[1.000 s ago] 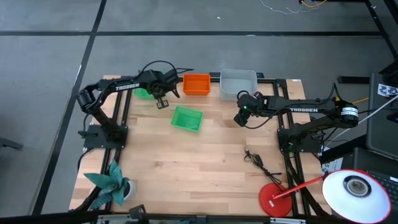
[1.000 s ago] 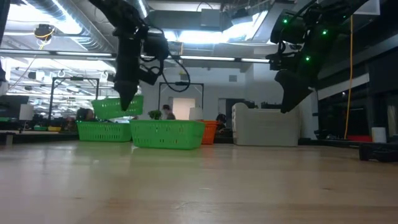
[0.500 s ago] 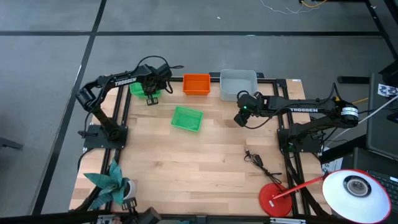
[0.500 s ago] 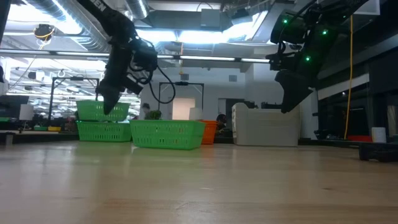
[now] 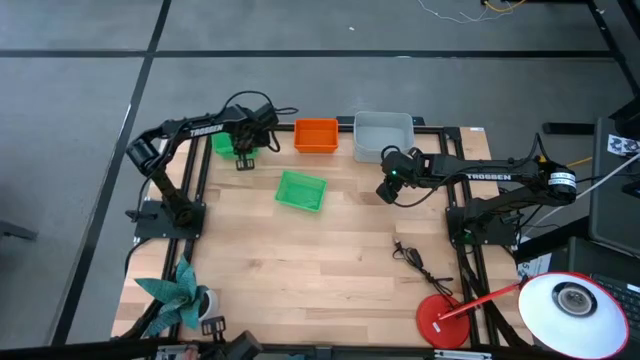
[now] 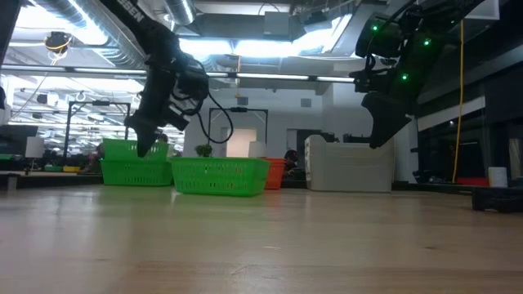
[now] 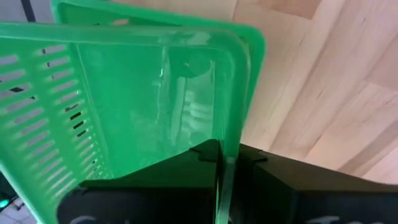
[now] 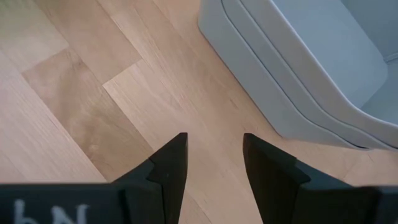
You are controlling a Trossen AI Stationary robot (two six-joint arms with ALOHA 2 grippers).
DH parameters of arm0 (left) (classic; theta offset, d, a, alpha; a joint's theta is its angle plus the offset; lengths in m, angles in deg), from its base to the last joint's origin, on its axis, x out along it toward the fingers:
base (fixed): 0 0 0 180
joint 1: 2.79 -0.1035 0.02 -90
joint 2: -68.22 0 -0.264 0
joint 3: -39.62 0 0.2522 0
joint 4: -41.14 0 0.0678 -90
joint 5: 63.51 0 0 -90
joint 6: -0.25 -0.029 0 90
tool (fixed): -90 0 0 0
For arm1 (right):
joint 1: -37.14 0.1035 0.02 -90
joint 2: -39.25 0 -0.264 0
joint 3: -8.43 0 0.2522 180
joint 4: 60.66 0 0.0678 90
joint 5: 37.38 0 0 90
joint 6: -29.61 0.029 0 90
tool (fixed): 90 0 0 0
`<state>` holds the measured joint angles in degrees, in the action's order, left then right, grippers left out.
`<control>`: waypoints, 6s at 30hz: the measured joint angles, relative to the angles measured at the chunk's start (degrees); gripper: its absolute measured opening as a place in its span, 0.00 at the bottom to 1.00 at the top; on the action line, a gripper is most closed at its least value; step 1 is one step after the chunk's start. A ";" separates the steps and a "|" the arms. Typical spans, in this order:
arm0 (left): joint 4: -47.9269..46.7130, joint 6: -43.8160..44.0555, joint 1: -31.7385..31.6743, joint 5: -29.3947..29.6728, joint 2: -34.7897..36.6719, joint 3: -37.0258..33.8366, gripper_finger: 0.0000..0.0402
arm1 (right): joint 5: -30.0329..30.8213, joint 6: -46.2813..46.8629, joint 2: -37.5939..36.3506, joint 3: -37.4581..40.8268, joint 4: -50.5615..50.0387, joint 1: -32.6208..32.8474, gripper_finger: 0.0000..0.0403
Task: Stack baskets by color
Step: Stack the bottom left green bin on top of the top green bin, then stack the bottom green bin on top of the top green bin
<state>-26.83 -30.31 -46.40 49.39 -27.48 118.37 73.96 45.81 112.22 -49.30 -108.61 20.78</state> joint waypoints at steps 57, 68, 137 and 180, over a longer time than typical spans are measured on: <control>15.35 22.92 40.34 -16.91 1.00 4.44 0.18 | -0.49 0.23 0.02 0.00 -1.10 -0.02 0.39; 16.46 23.59 39.99 -15.64 -4.41 4.42 0.31 | -0.92 0.33 0.02 0.00 -1.46 -0.02 0.39; -12.50 12.62 -0.55 3.44 -4.53 7.21 0.05 | -1.03 -0.23 0.02 0.02 -0.91 -0.02 0.39; -3.16 16.58 0.65 13.59 -0.70 -8.48 0.20 | -1.03 0.01 0.02 0.02 -0.86 -0.02 0.39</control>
<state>-29.98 -13.73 -45.75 62.98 -28.18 109.89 72.93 45.82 112.24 -49.28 -109.47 20.76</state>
